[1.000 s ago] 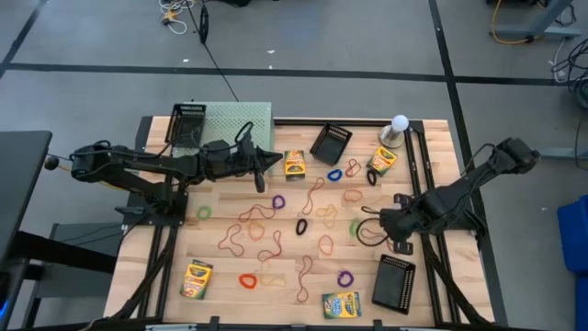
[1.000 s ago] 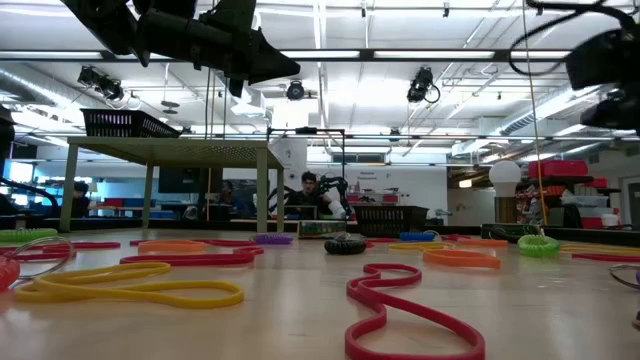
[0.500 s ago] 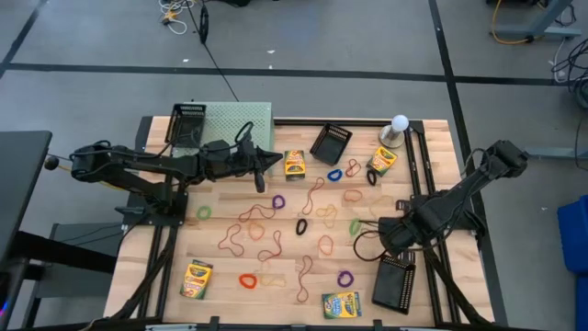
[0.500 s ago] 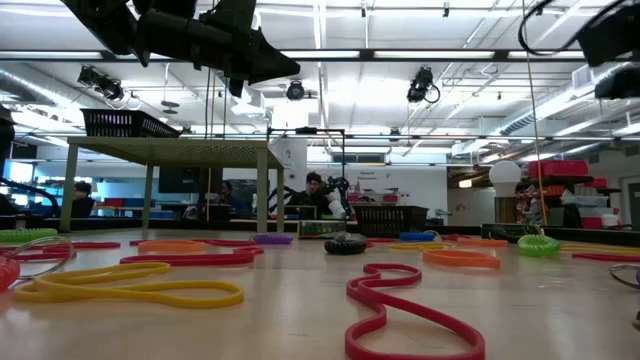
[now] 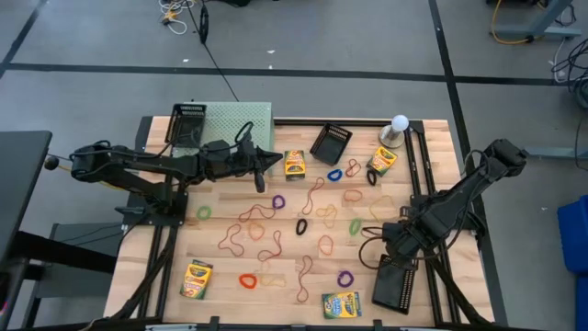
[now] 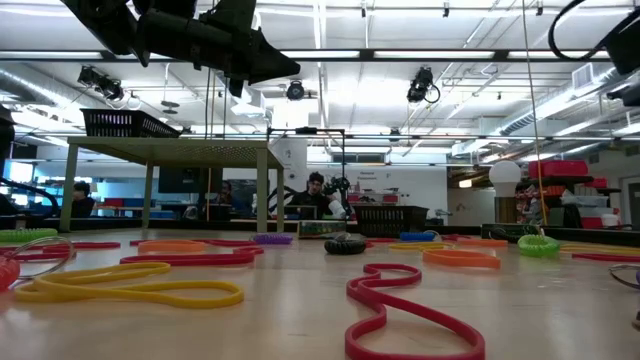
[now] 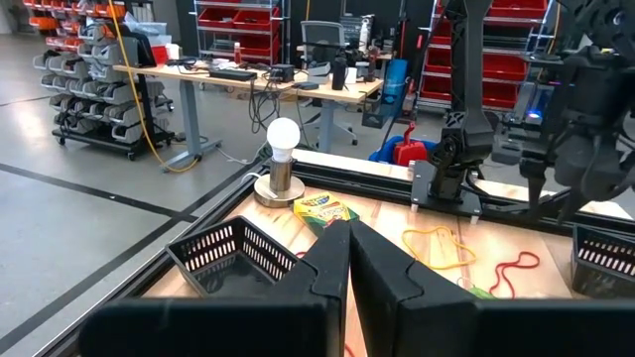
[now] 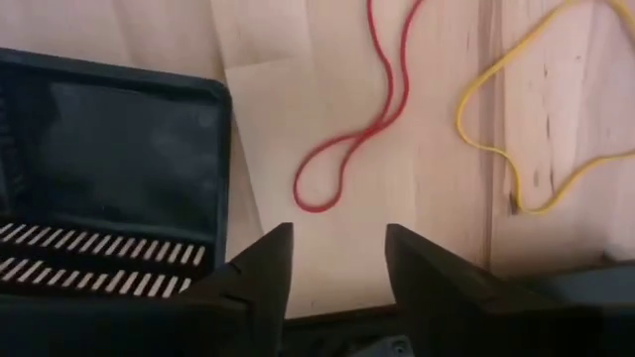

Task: Pick & Place Office Desk Supplies
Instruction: Put the black bin on the shelf

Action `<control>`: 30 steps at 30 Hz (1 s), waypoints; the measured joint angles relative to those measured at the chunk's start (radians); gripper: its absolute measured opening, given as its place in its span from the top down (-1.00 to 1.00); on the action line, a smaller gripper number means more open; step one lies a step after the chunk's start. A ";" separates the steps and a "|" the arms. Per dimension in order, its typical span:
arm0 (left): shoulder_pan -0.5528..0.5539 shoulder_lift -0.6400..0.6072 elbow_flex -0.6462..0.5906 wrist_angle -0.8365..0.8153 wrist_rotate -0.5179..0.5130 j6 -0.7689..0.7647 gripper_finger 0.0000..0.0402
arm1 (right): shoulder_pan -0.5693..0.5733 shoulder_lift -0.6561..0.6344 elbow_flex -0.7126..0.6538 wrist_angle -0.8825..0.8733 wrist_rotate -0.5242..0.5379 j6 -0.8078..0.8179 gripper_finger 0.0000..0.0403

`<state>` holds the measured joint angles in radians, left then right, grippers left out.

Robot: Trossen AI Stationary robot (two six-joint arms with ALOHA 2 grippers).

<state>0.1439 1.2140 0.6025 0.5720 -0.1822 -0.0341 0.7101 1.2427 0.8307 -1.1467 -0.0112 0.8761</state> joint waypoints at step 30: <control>0.000 0.000 0.000 0.000 0.000 0.000 0.89 | 0.010 0.001 -0.247 0.471 -0.139 0.042 0.38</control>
<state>0.1436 1.2140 0.6025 0.5720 -0.1822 -0.0338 0.7200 1.2438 0.5838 -0.6756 -0.1503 0.9184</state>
